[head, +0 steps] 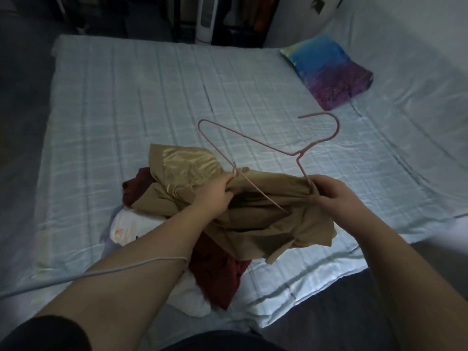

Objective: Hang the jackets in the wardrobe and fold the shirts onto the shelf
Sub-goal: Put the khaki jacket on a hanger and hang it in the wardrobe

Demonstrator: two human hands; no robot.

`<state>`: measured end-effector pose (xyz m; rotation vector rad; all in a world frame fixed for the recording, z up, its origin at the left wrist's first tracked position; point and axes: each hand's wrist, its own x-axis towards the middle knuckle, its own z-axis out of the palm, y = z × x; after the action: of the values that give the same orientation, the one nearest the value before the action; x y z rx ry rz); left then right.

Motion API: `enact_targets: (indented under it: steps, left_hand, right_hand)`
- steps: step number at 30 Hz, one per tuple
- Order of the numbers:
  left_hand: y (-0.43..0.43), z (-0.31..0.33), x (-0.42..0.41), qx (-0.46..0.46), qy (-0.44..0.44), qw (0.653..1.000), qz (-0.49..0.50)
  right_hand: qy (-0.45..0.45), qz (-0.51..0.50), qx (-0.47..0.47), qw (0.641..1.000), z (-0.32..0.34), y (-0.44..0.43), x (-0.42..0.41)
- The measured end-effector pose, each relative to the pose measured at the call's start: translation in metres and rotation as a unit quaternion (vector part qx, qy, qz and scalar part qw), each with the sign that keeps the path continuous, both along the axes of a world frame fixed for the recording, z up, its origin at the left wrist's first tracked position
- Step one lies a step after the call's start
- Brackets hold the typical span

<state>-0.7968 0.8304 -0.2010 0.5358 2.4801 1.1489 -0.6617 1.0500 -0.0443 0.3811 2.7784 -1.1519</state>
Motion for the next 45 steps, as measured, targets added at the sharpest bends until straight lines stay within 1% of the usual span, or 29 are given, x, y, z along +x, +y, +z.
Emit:
enact_targets:
  steps: [1, 3, 6, 8, 10, 12, 15, 18, 21, 24, 27, 29, 32, 36, 38, 39, 41, 43, 45]
  left_hand:
    - [-0.003, 0.005, -0.004, 0.005, -0.01, 1.0, 0.012]
    - [-0.01, 0.021, -0.018, 0.003, -0.003, 1.0, 0.023]
    - [-0.017, 0.05, -0.037, 0.011, 0.011, 1.0, 0.024]
    - [-0.023, 0.077, -0.046, 0.002, 0.039, 0.999, 0.038]
    - [-0.033, 0.105, -0.055, -0.001, 0.06, 0.995, 0.077]
    - [-0.046, 0.137, -0.061, 0.001, 0.082, 0.991, 0.107]
    - [-0.063, 0.191, -0.064, 0.006, 0.137, 0.983, 0.125]
    - [-0.074, 0.252, -0.055, 0.044, 0.174, 0.968, 0.176]
    - [-0.085, 0.308, -0.046, 0.055, 0.224, 0.952, 0.201]
    - [-0.095, 0.369, -0.035, 0.046, 0.274, 0.936, 0.214]
    - [-0.099, 0.43, -0.022, 0.018, 0.345, 0.911, 0.227]
    - [-0.101, 0.465, -0.009, 0.028, 0.367, 0.901, 0.231]
    - [-0.107, 0.5, 0.011, 0.027, 0.37, 0.907, 0.198]
    - [-0.119, 0.522, 0.03, 0.02, 0.306, 0.939, 0.153]
    - [-0.124, 0.53, 0.037, 0.021, 0.275, 0.951, 0.137]
    - [-0.125, 0.532, 0.04, 0.022, 0.26, 0.955, 0.138]
    - [-0.128, 0.537, 0.043, 0.017, 0.243, 0.959, 0.143]
    - [-0.129, 0.538, 0.043, 0.014, 0.249, 0.957, 0.151]
    - [-0.127, 0.536, 0.04, 0.009, 0.272, 0.948, 0.163]
  right_hand:
    - [-0.004, 0.007, 0.004, 1.0, 0.0, 0.005, 0.003]
    - [0.007, 0.021, 0.02, 1.0, 0.003, 0.012, 0.005]
    - [0.03, 0.035, 0.074, 0.996, 0.008, 0.017, -0.007]
    - [0.066, 0.038, 0.115, 0.99, 0.016, 0.019, -0.024]
    - [0.111, 0.042, 0.146, 0.982, 0.03, 0.019, -0.044]
    - [0.143, 0.058, 0.152, 0.976, 0.051, 0.016, -0.063]
    - [0.186, 0.079, 0.151, 0.968, 0.085, 0.011, -0.086]
    - [0.243, 0.078, 0.117, 0.96, 0.125, 0.006, -0.103]
    - [0.322, 0.104, 0.089, 0.937, 0.171, 0.005, -0.12]
    - [0.386, 0.118, 0.089, 0.911, 0.22, 0.007, -0.137]
    - [0.454, 0.133, 0.08, 0.878, 0.269, 0.009, -0.144]
    - [0.485, 0.14, 0.087, 0.859, 0.296, 0.012, -0.144]
    - [0.488, 0.172, 0.072, 0.853, 0.323, 0.023, -0.139]
    - [0.469, 0.24, 0.022, 0.85, 0.34, 0.033, -0.127]
    - [0.445, 0.267, 0.006, 0.855, 0.346, 0.035, -0.121]
    - [0.425, 0.284, 0.013, 0.859, 0.348, 0.036, -0.119]
    - [0.38, 0.313, 0.062, 0.868, 0.353, 0.036, -0.116]
    - [0.368, 0.318, 0.119, 0.866, 0.355, 0.034, -0.117]
    - [0.371, 0.302, 0.167, 0.862, 0.357, 0.03, -0.119]
